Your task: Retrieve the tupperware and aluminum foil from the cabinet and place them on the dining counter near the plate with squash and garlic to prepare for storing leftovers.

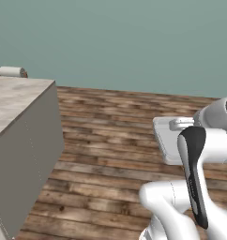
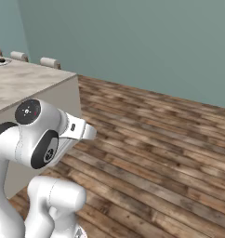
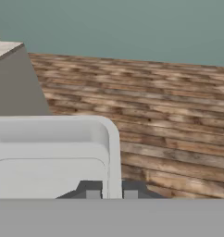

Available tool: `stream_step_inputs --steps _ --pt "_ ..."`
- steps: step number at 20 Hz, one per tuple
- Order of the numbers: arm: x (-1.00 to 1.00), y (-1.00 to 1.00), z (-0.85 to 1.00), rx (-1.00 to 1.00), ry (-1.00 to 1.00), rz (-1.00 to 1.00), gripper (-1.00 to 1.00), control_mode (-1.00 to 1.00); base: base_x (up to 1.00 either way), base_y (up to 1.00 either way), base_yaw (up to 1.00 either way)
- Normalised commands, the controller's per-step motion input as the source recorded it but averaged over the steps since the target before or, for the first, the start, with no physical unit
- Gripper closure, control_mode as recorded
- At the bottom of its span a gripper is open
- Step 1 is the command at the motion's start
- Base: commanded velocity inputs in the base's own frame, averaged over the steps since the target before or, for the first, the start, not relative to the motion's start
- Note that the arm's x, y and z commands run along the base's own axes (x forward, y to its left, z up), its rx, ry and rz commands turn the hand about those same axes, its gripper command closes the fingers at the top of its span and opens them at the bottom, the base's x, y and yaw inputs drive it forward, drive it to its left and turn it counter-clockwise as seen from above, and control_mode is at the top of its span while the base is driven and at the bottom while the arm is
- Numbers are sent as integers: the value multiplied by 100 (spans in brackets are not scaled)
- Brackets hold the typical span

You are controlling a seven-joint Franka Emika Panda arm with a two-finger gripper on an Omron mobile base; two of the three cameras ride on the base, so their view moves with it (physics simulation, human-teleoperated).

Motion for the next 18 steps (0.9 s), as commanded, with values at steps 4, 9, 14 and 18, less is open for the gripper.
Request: stream_step_inputs --steps 4,9,14,18 --pt "0 0 0 0 0 0 100 100 100 -11 40" --pt "0 0 0 0 0 0 100 100 100 -49 29" --pt "0 0 0 0 0 0 100 100 100 -48 29" --pt "0 0 0 0 0 0 100 100 100 -38 32"
